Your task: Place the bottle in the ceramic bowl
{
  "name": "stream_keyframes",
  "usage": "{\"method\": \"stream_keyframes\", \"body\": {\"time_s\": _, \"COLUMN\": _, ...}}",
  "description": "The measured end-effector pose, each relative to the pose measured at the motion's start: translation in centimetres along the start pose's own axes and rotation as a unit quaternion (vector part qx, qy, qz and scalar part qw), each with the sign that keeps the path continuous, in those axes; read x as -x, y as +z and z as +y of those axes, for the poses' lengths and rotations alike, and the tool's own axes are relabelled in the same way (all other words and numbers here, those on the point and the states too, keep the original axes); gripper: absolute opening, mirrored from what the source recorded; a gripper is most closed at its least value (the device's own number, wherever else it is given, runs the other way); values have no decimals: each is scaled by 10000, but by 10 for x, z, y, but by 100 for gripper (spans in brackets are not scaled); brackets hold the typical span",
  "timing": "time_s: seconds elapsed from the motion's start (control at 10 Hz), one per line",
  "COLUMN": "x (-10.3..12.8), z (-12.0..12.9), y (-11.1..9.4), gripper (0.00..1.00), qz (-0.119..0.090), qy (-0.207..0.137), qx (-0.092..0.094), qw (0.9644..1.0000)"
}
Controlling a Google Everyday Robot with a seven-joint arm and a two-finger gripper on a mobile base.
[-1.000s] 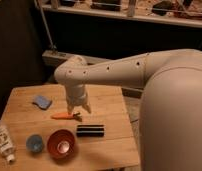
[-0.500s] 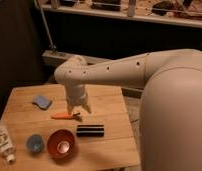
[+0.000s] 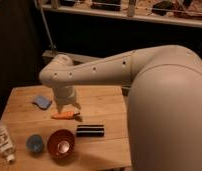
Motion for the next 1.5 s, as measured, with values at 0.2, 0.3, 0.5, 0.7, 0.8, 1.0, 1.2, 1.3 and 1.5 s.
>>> {"method": "stream_keyframes", "body": {"time_s": 0.2, "x": -2, "z": 48, "y": -8, "gripper": 65, "qz": -145, "qy": -563, "qx": -5, "qw": 9983}}
{"method": "stream_keyframes", "body": {"time_s": 0.3, "x": -9, "z": 83, "y": -14, "gripper": 65, "qz": -217, "qy": -971, "qx": -10, "qw": 9950}}
{"method": "stream_keyframes", "body": {"time_s": 0.5, "x": -21, "z": 145, "y": -23, "gripper": 65, "qz": -359, "qy": -1644, "qx": 31, "qw": 9857}}
{"method": "stream_keyframes", "body": {"time_s": 0.7, "x": -33, "z": 199, "y": -27, "gripper": 65, "qz": -511, "qy": -2228, "qx": 89, "qw": 9735}}
{"method": "stream_keyframes", "body": {"time_s": 0.8, "x": -37, "z": 216, "y": -27, "gripper": 65, "qz": -553, "qy": -2402, "qx": 111, "qw": 9691}}
{"method": "stream_keyframes", "body": {"time_s": 1.0, "x": -48, "z": 265, "y": -18, "gripper": 65, "qz": -597, "qy": -2876, "qx": 178, "qw": 9557}}
{"method": "stream_keyframes", "body": {"time_s": 1.2, "x": -52, "z": 298, "y": -6, "gripper": 65, "qz": -572, "qy": -3170, "qx": 213, "qw": 9465}}
{"method": "stream_keyframes", "body": {"time_s": 1.3, "x": -50, "z": 317, "y": 3, "gripper": 65, "qz": -564, "qy": -3346, "qx": 230, "qw": 9404}}
{"method": "stream_keyframes", "body": {"time_s": 1.5, "x": -40, "z": 343, "y": 12, "gripper": 65, "qz": -571, "qy": -3555, "qx": 316, "qw": 9324}}
